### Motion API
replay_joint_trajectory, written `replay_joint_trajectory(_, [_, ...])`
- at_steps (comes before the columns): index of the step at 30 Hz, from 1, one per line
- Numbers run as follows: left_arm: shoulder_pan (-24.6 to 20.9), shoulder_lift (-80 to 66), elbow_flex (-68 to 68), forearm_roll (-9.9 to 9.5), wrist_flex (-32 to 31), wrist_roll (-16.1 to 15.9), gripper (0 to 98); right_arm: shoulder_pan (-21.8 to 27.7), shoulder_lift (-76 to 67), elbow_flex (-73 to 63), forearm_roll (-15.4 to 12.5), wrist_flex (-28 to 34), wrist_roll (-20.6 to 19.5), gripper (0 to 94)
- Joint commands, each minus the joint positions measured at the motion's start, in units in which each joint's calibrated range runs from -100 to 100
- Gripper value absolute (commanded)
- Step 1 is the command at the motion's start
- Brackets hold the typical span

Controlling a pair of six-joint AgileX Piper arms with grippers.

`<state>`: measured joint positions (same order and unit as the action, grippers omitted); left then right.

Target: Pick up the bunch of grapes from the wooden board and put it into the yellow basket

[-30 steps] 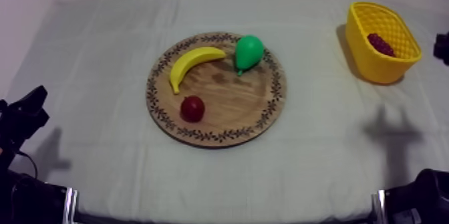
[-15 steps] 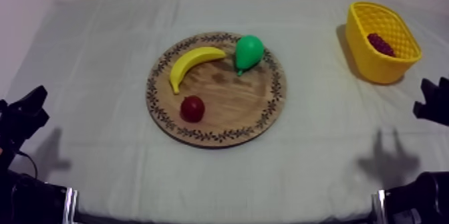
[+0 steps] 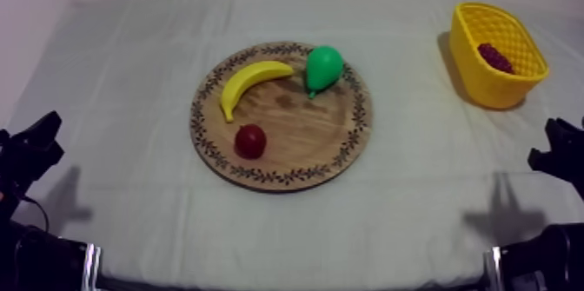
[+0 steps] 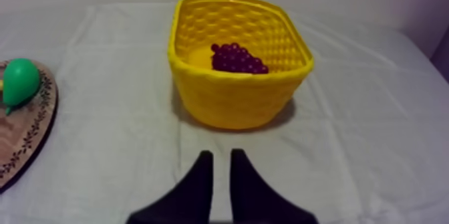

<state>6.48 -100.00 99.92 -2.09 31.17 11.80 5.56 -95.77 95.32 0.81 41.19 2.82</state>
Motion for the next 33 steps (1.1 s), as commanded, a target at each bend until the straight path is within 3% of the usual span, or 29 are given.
replay_joint_trajectory(1, [0.0, 0.0, 0.0, -0.03, 0.0, 0.0, 0.1, -0.2, 0.0, 0.1, 0.1, 0.6, -0.5, 2.2])
replay_joint_trajectory(12, [0.0, 0.0, 0.0, -0.03, 0.0, 0.0, 0.1, -0.5, 0.0, 3.8, -1.8, -2.6, -2.0, 1.7])
replay_joint_trajectory(15, [0.0, 0.0, 0.0, -0.03, 0.0, 0.0, 0.1, -0.5, 0.0, 4.1, -1.8, -3.2, 0.2, 4.7])
replay_joint_trajectory(22, [0.0, 0.0, 0.0, -0.03, 0.0, 0.0, 0.1, -0.5, 0.0, 4.4, -1.8, -3.4, 8.0, 0.8])
replay_joint_trajectory(33, [0.0, 0.0, 0.0, -0.03, 0.0, 0.0, 0.1, -0.5, 0.0, 4.5, -1.8, -3.4, 9.0, 0.4])
